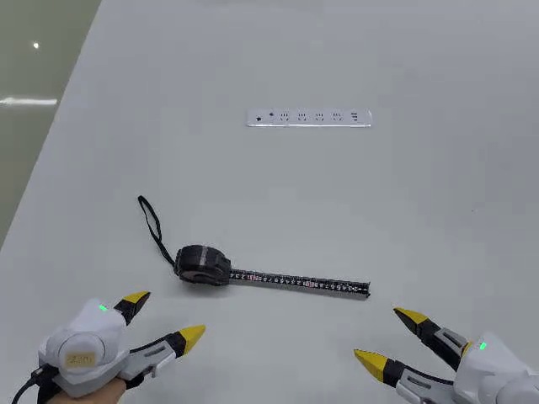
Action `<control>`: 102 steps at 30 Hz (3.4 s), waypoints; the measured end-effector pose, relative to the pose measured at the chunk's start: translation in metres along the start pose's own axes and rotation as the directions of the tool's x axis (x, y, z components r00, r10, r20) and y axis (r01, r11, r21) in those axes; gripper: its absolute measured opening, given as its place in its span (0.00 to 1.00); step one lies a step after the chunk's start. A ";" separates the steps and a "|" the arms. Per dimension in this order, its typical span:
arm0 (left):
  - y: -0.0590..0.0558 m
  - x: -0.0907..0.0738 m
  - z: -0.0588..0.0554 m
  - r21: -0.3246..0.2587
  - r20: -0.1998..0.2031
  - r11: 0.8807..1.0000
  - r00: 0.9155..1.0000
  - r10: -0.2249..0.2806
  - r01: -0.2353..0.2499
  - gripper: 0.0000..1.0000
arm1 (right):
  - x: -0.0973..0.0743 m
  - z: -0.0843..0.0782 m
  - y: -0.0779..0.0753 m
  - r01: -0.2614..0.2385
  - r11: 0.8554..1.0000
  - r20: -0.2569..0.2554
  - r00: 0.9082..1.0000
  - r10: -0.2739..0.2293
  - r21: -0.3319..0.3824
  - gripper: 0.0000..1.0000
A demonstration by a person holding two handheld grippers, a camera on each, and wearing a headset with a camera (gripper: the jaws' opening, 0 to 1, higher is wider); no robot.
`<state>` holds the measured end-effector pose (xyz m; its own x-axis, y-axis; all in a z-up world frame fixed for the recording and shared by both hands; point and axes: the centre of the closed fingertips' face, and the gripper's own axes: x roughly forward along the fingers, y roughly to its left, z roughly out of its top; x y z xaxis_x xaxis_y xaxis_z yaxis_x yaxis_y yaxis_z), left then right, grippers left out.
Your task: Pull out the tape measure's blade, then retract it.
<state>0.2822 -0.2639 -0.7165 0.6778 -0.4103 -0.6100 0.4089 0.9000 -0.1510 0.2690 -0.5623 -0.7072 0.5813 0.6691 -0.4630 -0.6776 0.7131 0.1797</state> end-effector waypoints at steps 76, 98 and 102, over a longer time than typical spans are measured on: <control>0.006 0.058 0.024 -0.240 -0.022 0.959 0.988 0.151 -0.152 0.74 | 0.030 0.007 -0.020 -0.051 0.998 -0.018 0.999 0.051 -0.033 0.58; 0.007 0.069 0.028 -0.264 -0.037 0.947 0.983 0.178 -0.182 0.74 | 0.036 0.002 -0.029 -0.065 0.997 -0.038 0.997 0.063 -0.040 0.57; 0.006 0.071 0.030 -0.263 -0.040 0.947 0.983 0.181 -0.185 0.75 | 0.036 0.003 -0.028 -0.066 0.997 -0.038 0.997 0.065 -0.039 0.56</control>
<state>0.3513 -0.2920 -0.7379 0.7154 -0.2343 -0.6582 0.1007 0.9668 -0.2347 0.3106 -0.5575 -0.7262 0.5187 0.7056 -0.4828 -0.7319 0.6583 0.1757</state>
